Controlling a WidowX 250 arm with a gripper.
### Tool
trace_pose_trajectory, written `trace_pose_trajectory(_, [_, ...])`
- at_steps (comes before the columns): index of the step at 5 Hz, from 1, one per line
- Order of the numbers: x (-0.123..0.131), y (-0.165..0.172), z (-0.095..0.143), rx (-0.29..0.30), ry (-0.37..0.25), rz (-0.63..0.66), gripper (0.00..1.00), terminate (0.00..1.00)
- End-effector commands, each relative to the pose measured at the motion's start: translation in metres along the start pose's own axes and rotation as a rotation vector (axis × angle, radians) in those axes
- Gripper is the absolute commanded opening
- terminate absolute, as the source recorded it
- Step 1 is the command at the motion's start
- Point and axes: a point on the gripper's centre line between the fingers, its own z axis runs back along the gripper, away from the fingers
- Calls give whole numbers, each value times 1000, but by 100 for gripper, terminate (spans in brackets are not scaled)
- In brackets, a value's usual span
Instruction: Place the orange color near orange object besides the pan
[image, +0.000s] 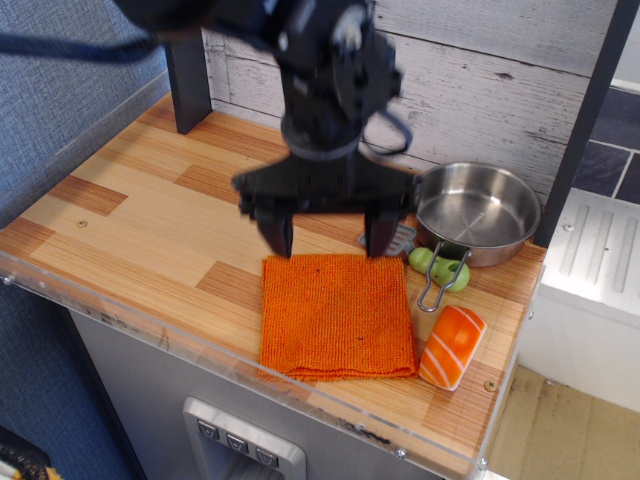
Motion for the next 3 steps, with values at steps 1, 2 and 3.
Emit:
trace_pose_trajectory(1, [8,-7,27,-71,-74,-12,100,0])
trace_pose_trajectory(2, [8,-7,27,-71,-74,-12,100,0])
trace_pose_trajectory(3, [8,-7,27,-71,-74,-12,100,100])
